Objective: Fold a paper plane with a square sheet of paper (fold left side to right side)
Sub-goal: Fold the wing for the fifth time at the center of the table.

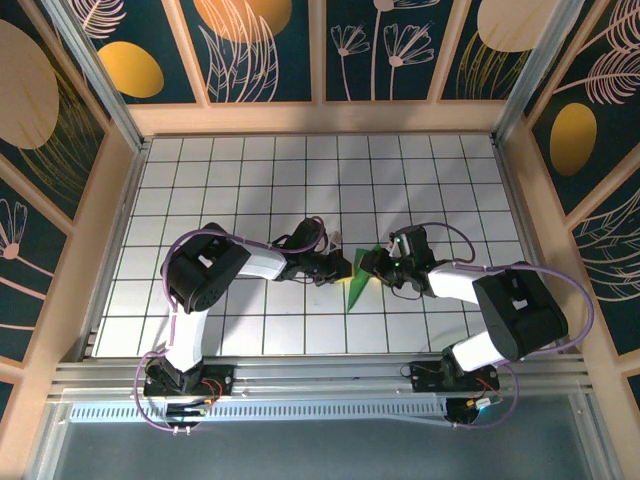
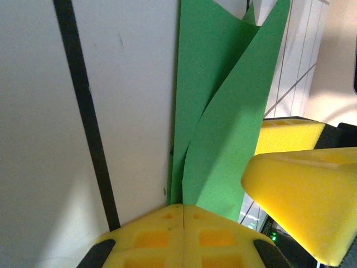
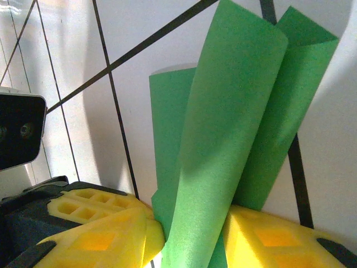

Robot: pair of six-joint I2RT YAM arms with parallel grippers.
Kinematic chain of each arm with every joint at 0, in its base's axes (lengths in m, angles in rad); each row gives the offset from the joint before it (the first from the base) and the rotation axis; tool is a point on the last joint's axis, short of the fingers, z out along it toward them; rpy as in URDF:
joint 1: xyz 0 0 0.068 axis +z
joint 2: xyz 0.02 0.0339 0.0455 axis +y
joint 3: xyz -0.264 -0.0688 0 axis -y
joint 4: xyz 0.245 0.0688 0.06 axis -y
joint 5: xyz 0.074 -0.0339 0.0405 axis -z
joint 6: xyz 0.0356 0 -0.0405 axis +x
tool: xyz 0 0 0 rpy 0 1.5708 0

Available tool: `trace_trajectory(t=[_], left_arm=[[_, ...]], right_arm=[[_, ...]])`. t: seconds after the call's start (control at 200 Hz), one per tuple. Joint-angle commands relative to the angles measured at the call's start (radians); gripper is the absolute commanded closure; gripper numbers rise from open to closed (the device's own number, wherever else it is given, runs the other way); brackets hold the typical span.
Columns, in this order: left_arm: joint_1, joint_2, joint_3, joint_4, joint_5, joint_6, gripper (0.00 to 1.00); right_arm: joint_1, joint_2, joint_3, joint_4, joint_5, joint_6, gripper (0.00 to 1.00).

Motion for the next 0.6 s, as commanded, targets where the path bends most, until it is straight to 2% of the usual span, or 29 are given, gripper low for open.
trace_trajectory(t=[0.0,0.596], left_arm=[[0.004,0.012,0.005,-0.082,-0.092,0.034,1.00],[0.005,-0.060,-0.018,-0.065,-0.134,0.056,1.00]], right_arm=[[0.016,-0.005,0.006,-0.015,0.038,-0.026,0.58],[0.018,0.049,0.030,-0.051,0.036,-0.089,0.61]])
